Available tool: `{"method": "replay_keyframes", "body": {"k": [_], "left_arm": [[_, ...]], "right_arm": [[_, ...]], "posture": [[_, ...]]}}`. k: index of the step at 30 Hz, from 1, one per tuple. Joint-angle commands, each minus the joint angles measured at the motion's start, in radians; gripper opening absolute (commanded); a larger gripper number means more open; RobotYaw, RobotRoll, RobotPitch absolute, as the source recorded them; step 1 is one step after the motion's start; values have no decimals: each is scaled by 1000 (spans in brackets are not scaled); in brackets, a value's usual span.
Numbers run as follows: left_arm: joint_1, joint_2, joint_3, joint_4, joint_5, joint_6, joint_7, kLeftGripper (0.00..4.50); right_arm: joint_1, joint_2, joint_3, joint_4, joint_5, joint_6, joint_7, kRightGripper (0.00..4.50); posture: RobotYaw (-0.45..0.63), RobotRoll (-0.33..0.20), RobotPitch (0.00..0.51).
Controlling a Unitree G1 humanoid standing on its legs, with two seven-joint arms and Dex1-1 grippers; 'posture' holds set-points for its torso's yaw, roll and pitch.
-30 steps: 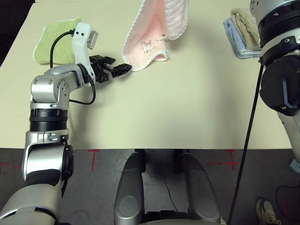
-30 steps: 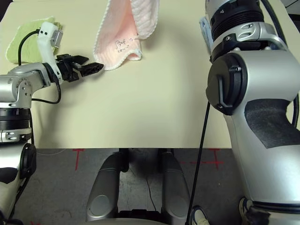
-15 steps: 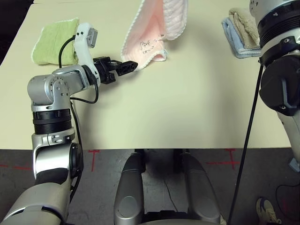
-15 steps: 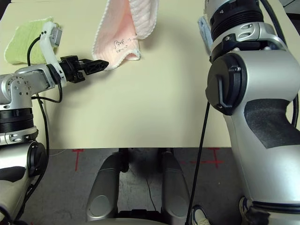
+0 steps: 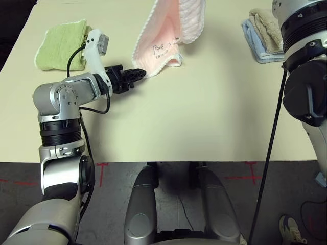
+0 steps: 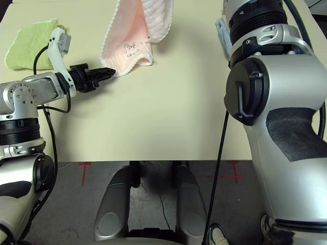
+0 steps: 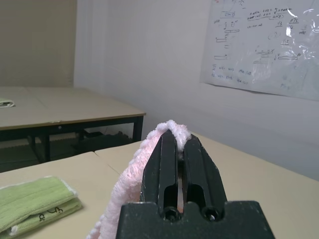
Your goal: Fold the towel and set it aside.
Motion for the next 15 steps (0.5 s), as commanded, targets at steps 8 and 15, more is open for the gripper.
{"method": "replay_keyframes", "body": {"k": [8, 15], "left_arm": [[-13, 46, -51, 71, 67, -136, 29, 10], [-8, 353, -253, 70, 246, -381, -186, 10]], "right_arm": [[19, -57, -3, -12, -15, 3, -2, 0], [197, -164, 0, -32, -15, 75, 56, 0]], "posture": [[120, 0, 308], [145, 0, 309]]}}
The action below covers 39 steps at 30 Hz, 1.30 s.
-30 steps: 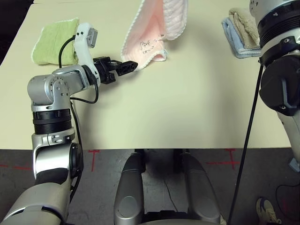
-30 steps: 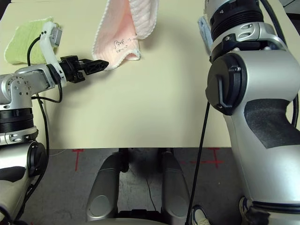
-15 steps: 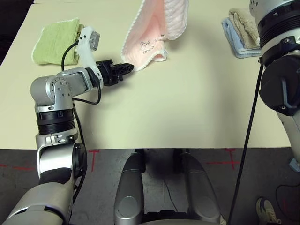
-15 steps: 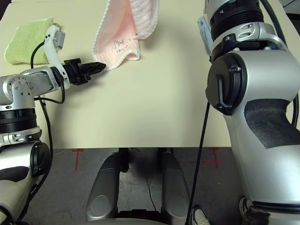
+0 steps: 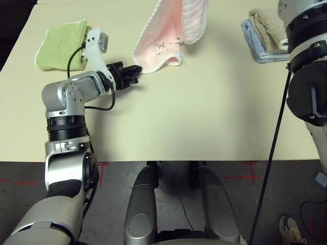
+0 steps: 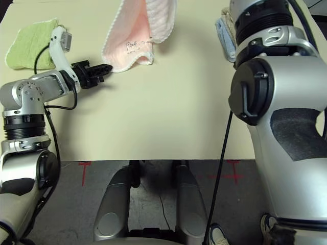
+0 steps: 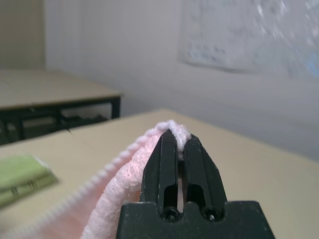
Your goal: Fold the towel and set it aside.
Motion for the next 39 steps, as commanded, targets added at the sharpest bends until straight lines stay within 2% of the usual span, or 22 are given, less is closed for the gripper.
{"method": "replay_keyframes", "body": {"k": [1, 5, 9, 11, 19, 24, 26, 28, 30, 33, 34, 37, 39], "left_arm": [[-15, 90, -53, 13, 64, -80, -91, 10], [-101, 152, -77, 88, 124, -164, -136, 10], [-215, 154, -93, 218, 176, -244, -153, 10], [-277, 135, -105, 308, 209, -305, -142, 10], [-448, 31, -85, 638, 295, -576, 33, 10], [-535, -46, 10, 816, 272, -880, 291, 10], [-551, -62, 35, 850, 259, -960, 319, 10], [-537, -98, 106, 841, 190, -1141, 279, 10], [-509, -118, 139, 831, 158, -1235, 221, 10], [-459, -101, 107, 846, 178, -1144, 92, 10], [-435, -71, 35, 846, 229, -1025, -31, 10], [-376, 16, -93, 785, 306, -830, -298, 10], [-353, 71, -137, 741, 341, -776, -374, 10]], "right_arm": [[102, -60, 1, -33, 5, 57, 69, 0], [240, -143, 6, -66, 18, 179, 206, 0], [319, -201, 35, -96, -4, 289, 276, 0], [333, -216, 46, -102, -25, 273, 231, 0], [268, -191, 64, -38, -102, 86, -139, 0], [171, -145, 34, 11, -120, -94, -417, 0], [155, -137, 24, 19, -112, -151, -441, 0], [149, -113, -29, 3, -37, -249, -360, 0], [161, -98, -67, -4, 22, -261, -249, 0], [207, -105, -60, 0, 37, -183, -96, 0], [226, -116, -49, 4, 35, -114, -33, 0], [279, -152, -6, -3, 11, 27, 111, 0], [310, -178, 29, -19, -12, 94, 189, 0]], "posture": [[145, 0, 309], [138, 0, 309], [116, 0, 311], [109, 0, 311], [85, 0, 326], [91, 0, 331], [98, 0, 332], [99, 0, 335], [98, 0, 335], [84, 0, 342], [79, 0, 342], [77, 0, 345], [77, 0, 346]]}}
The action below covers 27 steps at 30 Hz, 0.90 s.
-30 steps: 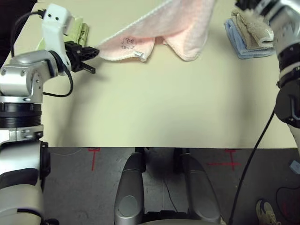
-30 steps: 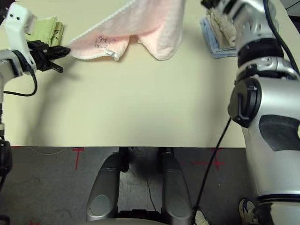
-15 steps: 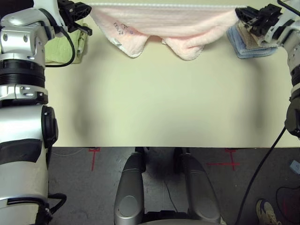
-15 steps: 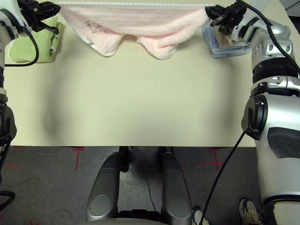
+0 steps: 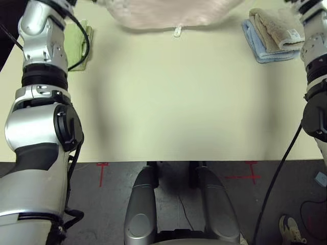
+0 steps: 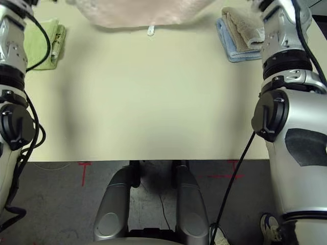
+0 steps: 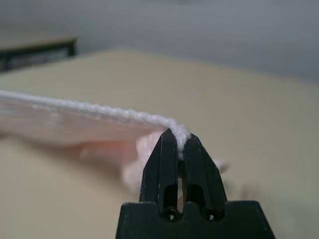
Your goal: Fold the towel and set it aside.
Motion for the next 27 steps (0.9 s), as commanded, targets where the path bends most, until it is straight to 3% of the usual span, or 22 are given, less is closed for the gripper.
{"method": "replay_keyframes", "body": {"k": [1, 4, 9, 14, 20, 23, 27], "left_arm": [[17, 97, -91, -80, 80, 166, -191, 10], [30, 153, -154, -126, 123, 259, -322, 10], [46, 199, -215, -182, 154, 329, -474, 10], [66, 234, -268, -201, 201, 308, -587, 10], [49, 286, -338, -177, 286, 177, -691, 10], [34, 319, -390, -187, 272, 149, -741, 10], [20, 378, -495, -236, 178, 150, -745, 10]], "right_arm": [[44, -64, 64, -20, -46, 129, 147, 0], [69, -97, 121, -35, -86, 194, 234, 0], [105, -153, 257, -55, -211, 101, 343, 0], [103, -167, 329, -82, -250, 98, 502, 0], [147, -189, 391, -181, -263, 93, 690, 0], [161, -199, 400, -209, -273, 63, 697, 0], [175, -212, 413, -215, -286, 22, 688, 0]], "posture": [[79, 0, 348], [80, 0, 346], [78, 0, 346], [77, 0, 348], [75, 0, 350], [66, 0, 349], [65, 0, 349]]}}
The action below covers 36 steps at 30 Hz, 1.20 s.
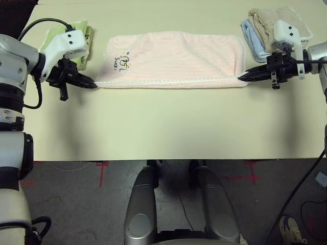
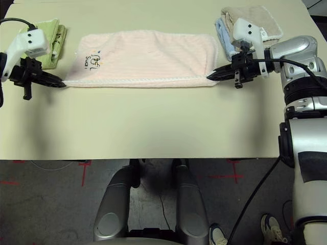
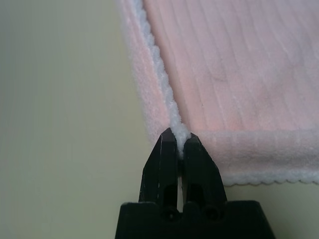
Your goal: Fold the towel and set it aside.
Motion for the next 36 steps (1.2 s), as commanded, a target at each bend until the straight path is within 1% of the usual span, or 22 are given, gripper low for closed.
{"method": "replay_keyframes", "body": {"k": [1, 4, 6, 9, 13, 15, 19, 24, 29, 36], "left_arm": [[-8, 105, -105, -40, -81, 17, -10, 10], [-4, 158, -181, -97, -198, 48, -10, 10], [2, 190, -218, -145, -292, 95, -10, 10], [17, 247, -287, -216, -403, 132, -10, 10], [26, 320, -373, -271, -497, 143, -10, 10], [27, 345, -405, -276, -521, 126, -10, 10], [26, 369, -443, -266, -539, 94, -10, 10], [15, 421, -472, -303, -581, 94, -10, 10], [8, 472, -483, -385, -624, 136, -10, 10], [-18, 496, -488, -505, -642, 222, -10, 10]], "right_arm": [[33, -64, 19, 8, -42, -39, -4, 0], [36, -80, 30, 18, -50, -68, 7, 0], [34, -94, 41, 17, -40, -73, 31, 0], [38, -139, 122, -15, 43, -54, 40, 0], [46, -191, 218, -51, 135, -56, 40, 0], [53, -210, 256, -77, 191, -47, 40, 0], [77, -255, 328, -185, 308, -5, 40, 0], [111, -314, 384, -306, 394, 46, 40, 0], [131, -364, 417, -398, 444, 92, 40, 0], [161, -417, 431, -522, 481, 166, 40, 0]], "posture": [[66, 0, 349], [71, 0, 349], [77, 0, 351], [71, 0, 351], [68, 0, 351], [59, 0, 349], [60, 0, 349], [56, 0, 344], [65, 0, 338], [65, 0, 338]]}}
